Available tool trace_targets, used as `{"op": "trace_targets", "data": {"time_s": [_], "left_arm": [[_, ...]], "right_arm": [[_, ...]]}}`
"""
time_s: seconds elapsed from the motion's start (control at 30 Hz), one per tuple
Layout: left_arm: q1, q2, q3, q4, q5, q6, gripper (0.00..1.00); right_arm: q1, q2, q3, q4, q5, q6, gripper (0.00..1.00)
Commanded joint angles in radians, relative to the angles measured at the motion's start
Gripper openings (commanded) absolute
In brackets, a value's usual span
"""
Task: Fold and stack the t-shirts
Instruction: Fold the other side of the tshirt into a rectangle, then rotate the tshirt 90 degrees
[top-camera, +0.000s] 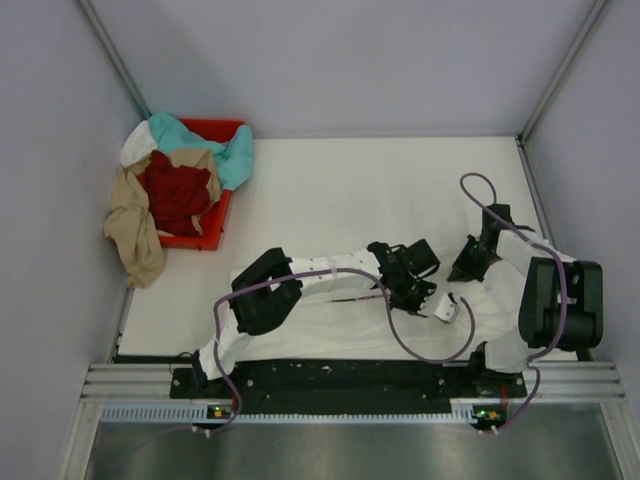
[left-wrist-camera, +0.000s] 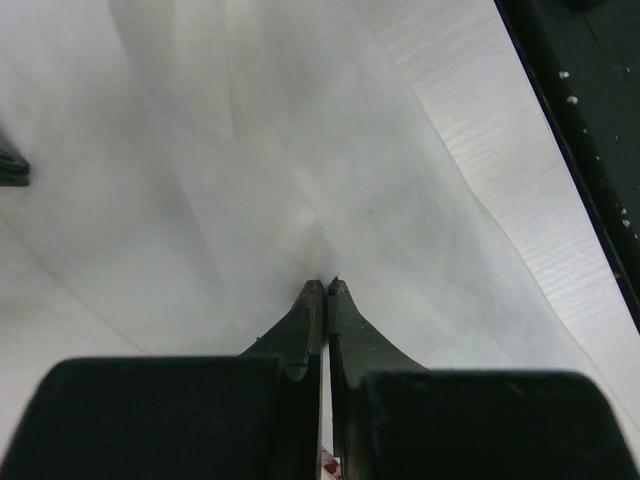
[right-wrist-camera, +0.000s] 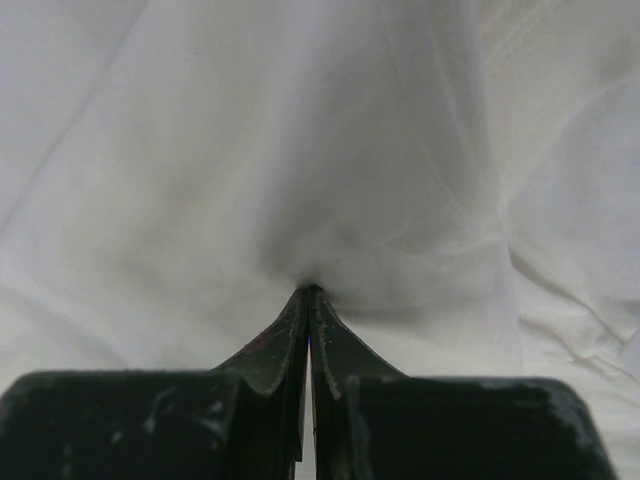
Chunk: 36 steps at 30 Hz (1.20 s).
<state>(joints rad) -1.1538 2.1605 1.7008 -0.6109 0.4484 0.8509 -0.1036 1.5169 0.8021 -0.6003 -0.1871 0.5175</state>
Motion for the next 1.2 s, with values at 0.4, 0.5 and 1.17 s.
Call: {"op": "trace_targets", "data": {"time_s": [0.4, 0.5, 1.17], "left_arm": [[0.017, -0.071, -0.010, -0.199, 0.075, 0.086, 0.03], [0.017, -0.077, 0.025, -0.256, 0.101, 0.100, 0.23], [0.349, -0.384, -0.101, -0.368, -0.029, -0.058, 0.40]], "right_arm": [[-0.039, 0.026, 0.029, 0.043, 0.020, -0.014, 0.00], [-0.039, -0.003, 0.051, 0.033, 0.020, -0.051, 0.00], [-0.117, 0.155, 0.118, 0.071, 0.093, 0.053, 0.00]]}}
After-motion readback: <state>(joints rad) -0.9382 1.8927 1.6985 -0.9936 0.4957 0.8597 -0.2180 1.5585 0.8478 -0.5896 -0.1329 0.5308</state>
